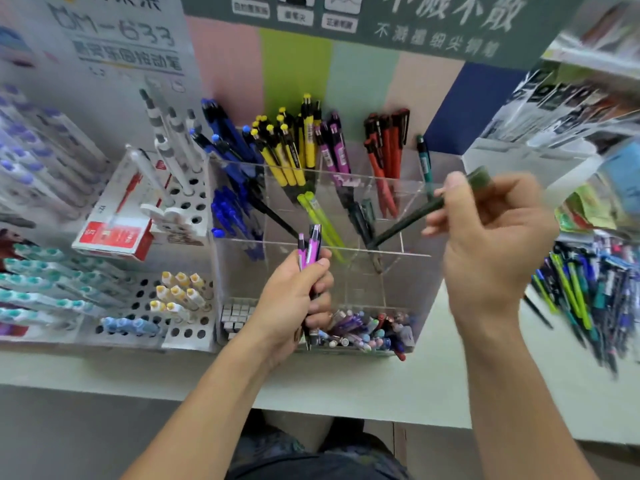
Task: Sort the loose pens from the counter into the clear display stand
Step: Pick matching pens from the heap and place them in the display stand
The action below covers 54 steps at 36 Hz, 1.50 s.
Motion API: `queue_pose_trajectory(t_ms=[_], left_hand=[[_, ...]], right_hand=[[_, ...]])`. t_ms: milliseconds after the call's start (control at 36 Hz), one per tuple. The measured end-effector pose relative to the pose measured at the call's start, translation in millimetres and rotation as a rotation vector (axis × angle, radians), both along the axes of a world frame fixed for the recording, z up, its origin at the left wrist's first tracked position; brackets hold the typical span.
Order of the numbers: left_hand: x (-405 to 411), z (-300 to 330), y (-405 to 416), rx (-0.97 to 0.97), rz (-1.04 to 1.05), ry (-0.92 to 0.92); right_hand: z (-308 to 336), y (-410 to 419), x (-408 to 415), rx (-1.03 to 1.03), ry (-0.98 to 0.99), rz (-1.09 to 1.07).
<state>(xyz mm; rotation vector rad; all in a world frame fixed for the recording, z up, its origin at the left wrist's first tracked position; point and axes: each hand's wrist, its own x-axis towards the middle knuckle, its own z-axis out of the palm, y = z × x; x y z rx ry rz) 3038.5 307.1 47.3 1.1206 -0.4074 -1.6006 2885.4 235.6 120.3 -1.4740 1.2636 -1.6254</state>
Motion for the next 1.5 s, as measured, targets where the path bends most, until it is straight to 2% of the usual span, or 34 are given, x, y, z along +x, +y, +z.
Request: queue_pose_trajectory(t_ms=[56,111,278,472,583,667,722,806,889,1000,1056,1139,1222,1306,1417,1500], left_hand=[[0,1,2,-0.023,-0.024,-0.017],[-1,2,2,-0.035,-0.031,-0.071],[-2,6,4,-0.06,-0.043,-0.095],[-2,10,5,-0.089,-0.081,-0.128],[-5,5,3,-0.13,-0.063,-0.267],[-7,0,0,-0.169,-0.113,-0.372],[-10,-2,-3,-0.179,-0.148,-0.364],[-15,-8,-6,-0.193,-0.182,-0.436],[-18,-13,-7,-0.206,-0.226,-0.577],[-24,-13,-7,-0.221,-0.234,-0.612],[-26,-11,-6,-0.205,-0.232,-0.561],[-23,-5,-6,-0.168,-0.219,-0.451],[-20,0,-4,-0.16,-0.217,-0.413],[-22,4,-1,-0.155,-0.264,-0.174],[-22,7,3,-0.138,-0.26,-0.034],[-18,9,5,-0.13,-0.178,-0.021]], right_hand=[[-2,-10,-6,-0.111,0.172,-0.047],[-13,-18,-5,-0.115,0.333,-0.021],[-61,-23,7,0.096,0.611,0.117],[-60,-27,12,0.041,0.72,0.098],[-42,-8,13,0.019,0.61,0.063],[-30,12,15,0.191,0.423,0.207],[-31,21,17,0.317,0.403,0.334],[-39,25,16,0.42,0.375,0.353],[-44,24,10,0.464,0.352,0.359],[-50,21,4,0.5,0.253,0.409],[-51,20,1,0.531,0.233,0.432],[-49,16,-5,0.673,0.024,0.443],[-48,8,-8,0.746,-0.069,0.425],[-47,5,-8,0.803,-0.133,0.583],[-44,8,-2,0.738,-0.078,0.723],[-41,4,-3,0.611,-0.143,0.573]])
